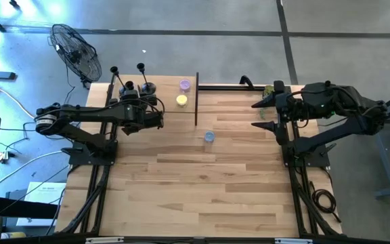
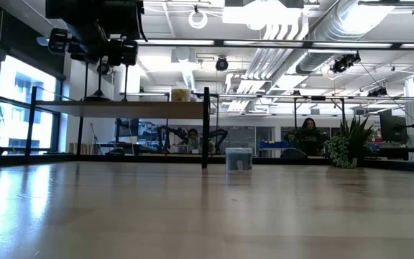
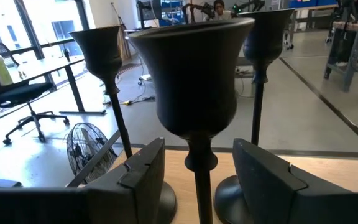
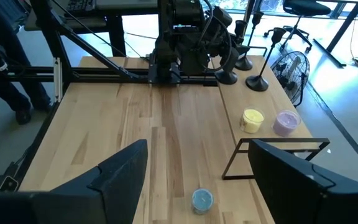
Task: Pick & Place candle stick holders
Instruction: Put the black candle holder on the shelf
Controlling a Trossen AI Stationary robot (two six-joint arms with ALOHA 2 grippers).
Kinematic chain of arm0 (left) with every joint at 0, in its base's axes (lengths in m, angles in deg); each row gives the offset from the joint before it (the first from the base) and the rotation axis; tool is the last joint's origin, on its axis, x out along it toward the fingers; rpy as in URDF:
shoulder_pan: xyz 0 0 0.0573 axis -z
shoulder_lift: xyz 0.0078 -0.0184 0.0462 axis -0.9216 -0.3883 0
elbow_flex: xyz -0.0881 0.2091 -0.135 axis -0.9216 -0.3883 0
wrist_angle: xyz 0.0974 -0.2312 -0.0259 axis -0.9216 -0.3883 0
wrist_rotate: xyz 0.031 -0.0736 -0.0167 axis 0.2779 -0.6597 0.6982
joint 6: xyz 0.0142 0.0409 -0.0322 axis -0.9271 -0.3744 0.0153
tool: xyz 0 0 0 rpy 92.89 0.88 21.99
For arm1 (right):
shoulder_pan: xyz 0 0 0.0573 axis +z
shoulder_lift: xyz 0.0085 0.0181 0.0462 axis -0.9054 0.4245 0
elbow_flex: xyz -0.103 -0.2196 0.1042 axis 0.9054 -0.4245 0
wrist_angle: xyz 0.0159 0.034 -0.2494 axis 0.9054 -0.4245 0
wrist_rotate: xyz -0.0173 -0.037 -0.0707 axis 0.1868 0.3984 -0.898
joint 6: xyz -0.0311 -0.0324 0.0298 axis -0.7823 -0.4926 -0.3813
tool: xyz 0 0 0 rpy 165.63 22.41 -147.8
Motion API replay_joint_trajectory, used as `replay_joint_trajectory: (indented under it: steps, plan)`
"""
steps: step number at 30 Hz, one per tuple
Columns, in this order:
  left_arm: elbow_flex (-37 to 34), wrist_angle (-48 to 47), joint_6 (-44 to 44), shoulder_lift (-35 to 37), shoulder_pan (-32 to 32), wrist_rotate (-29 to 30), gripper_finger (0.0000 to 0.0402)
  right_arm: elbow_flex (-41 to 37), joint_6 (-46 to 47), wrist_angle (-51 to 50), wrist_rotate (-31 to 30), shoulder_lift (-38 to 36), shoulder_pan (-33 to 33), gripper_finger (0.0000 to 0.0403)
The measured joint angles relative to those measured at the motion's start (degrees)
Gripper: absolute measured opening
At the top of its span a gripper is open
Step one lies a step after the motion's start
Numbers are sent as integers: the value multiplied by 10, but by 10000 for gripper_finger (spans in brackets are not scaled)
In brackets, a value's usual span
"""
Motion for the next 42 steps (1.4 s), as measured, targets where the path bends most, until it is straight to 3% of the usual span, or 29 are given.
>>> replay_joint_trajectory:
  steps: [7,20,42]
  plan:
    - [0,0,-2,0,0,0,186,0,0,0,0,0,0,275]
    - [1,75,-128,0,0,-12,186,0,0,0,4,0,0,275]
    - [1,31,-85,52,37,-56,186,0,0,-9,22,0,0,275]
